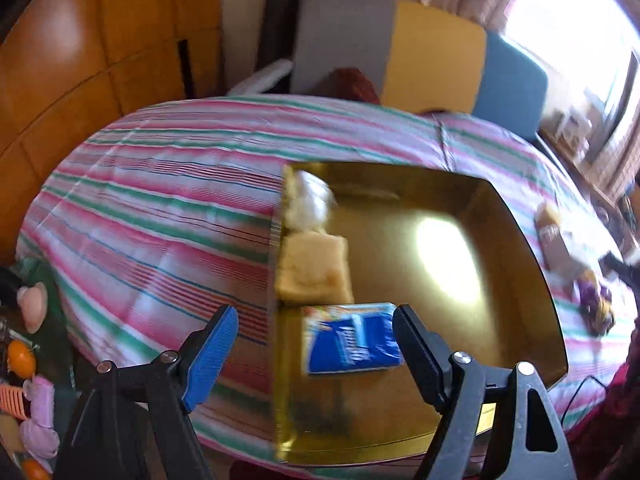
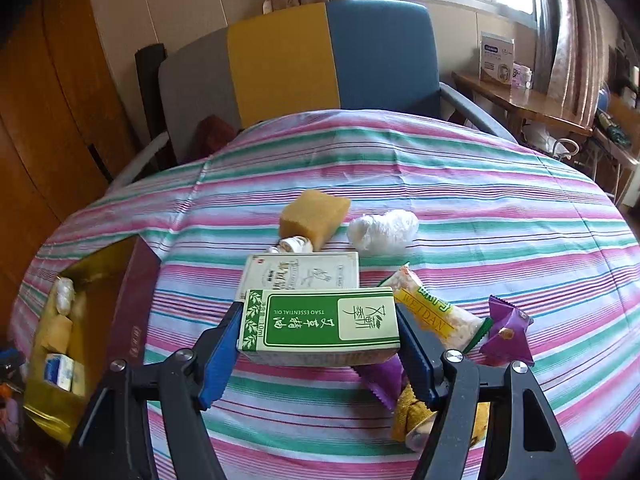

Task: Organize objects
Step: 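Lower the green box into the gold tray and open the right tool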

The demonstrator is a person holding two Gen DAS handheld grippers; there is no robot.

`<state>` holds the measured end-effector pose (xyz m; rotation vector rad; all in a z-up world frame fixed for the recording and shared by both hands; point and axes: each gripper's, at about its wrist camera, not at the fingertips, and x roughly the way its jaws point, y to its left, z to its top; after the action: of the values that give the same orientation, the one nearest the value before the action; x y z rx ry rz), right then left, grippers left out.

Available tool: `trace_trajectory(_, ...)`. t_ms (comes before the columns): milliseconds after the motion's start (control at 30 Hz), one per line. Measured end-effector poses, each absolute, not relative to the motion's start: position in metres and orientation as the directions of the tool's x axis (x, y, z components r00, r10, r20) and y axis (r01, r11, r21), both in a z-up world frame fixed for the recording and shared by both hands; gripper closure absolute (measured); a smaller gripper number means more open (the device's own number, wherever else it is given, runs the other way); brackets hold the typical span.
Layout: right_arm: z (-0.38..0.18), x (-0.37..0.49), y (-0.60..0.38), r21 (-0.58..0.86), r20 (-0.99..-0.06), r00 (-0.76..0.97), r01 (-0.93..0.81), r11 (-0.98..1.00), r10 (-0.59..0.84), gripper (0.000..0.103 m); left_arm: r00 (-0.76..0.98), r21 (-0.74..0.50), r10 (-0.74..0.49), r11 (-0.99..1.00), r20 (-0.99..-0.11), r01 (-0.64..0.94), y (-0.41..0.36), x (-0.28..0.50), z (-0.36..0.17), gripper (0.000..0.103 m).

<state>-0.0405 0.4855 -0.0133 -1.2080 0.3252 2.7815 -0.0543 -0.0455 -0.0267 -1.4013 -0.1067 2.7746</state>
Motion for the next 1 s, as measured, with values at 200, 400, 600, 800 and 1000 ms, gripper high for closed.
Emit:
trace_trajectory(200,0.017,-0.028,0.405,0.211,-0.722,-0.676,-0.009,-0.977,-0.149,0.031,-0.603,-0.131,0.055,-0.988,-0.796,0.083,-0.081,-0.05,-0.028,0.022)
trace_trajectory(400,0.019,-0.019,0.267,0.261,-0.73,-0.561,0.301,-0.917,-0.391,0.03,-0.611,-0.164,0.07,-0.981,-0.789,0.099,-0.092,-0.04,-0.033,0.022)
trace_trajectory(600,-0.03,-0.029,0.173,0.301,-0.807,-0.391,0.372,-0.878,-0.442,0.03,-0.617,-0.189,0.071,-0.974,-0.784,0.128,-0.11,-0.034,-0.033,0.022)
trace_trajectory(800,-0.059,-0.036,0.132,0.407,-0.828,-0.241,0.362,-0.839,-0.506,0.017,-0.61,-0.212,0.066,-0.963,-0.79,0.169,-0.129,-0.031,-0.04,0.022)
trace_trajectory(1000,-0.071,-0.041,0.127,0.558,-0.768,-0.17,0.296,-0.775,-0.618,0.013,-0.613,-0.225,0.076,-0.959,-0.787,0.171,-0.134,-0.03,-0.044,0.022)
